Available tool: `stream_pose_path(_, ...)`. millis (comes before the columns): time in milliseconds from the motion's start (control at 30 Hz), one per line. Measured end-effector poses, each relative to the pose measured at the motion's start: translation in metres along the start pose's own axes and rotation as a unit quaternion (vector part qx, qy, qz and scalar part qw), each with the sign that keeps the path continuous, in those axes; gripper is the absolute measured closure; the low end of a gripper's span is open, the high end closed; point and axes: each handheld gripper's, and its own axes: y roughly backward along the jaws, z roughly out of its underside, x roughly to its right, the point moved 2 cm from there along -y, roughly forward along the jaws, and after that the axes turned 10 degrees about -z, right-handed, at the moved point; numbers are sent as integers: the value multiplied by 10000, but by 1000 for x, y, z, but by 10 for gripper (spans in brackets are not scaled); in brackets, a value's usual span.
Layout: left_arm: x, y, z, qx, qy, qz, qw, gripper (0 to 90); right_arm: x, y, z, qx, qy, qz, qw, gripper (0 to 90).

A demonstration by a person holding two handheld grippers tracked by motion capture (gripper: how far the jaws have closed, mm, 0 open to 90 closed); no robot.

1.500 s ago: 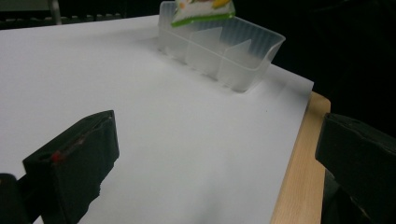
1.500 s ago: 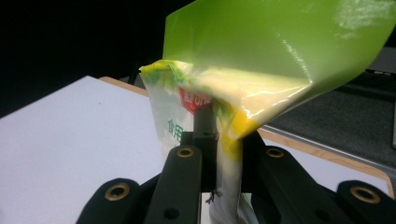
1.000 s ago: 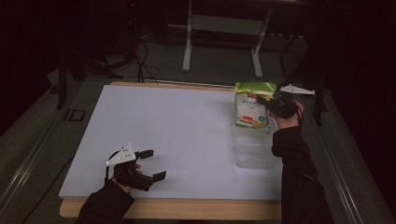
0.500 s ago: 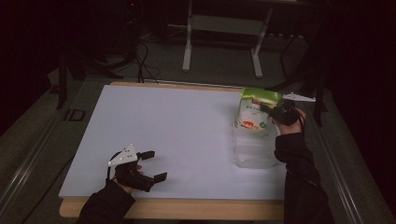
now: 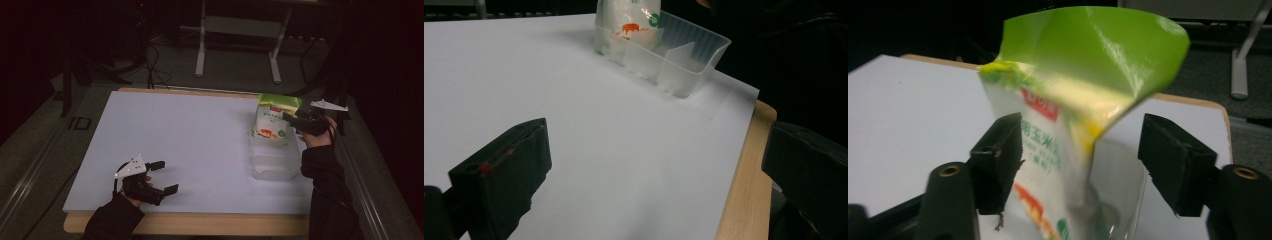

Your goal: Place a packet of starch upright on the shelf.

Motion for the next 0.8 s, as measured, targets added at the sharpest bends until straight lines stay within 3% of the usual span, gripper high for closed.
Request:
stream_pose_path(167,0,2,-2,32,-16,-15,10000,1,-12,16,7,78,26,-163,9998,129)
stream_pose_path(200,0,2,-2,34,-16,-15,10000,1,-21,21,11,40,160,-193,9997,126)
stream_pose_path(233,0,2,-2,32,-20,-14,10000,1,-21,21,11,40,160,-193,9997,126)
stream_pose_path(400,1,2,-3,34,-53,-17,10000,1,-45,30,16,198,238,-434,9986,126)
stream_pose_path(433,2,3,-3,37,-64,-27,10000,1,-56,31,17,209,311,-521,9979,132)
stream_pose_path(500,3,3,-3,35,-95,-33,9999,1,-61,31,17,224,349,-557,9976,138)
stream_pose_path(600,4,3,-2,0,-129,-17,9999,1,-81,28,20,198,443,-843,9953,138)
stream_pose_path(800,5,3,-2,-19,-159,-7,9999,1,-105,26,21,218,584,-1164,9912,138)
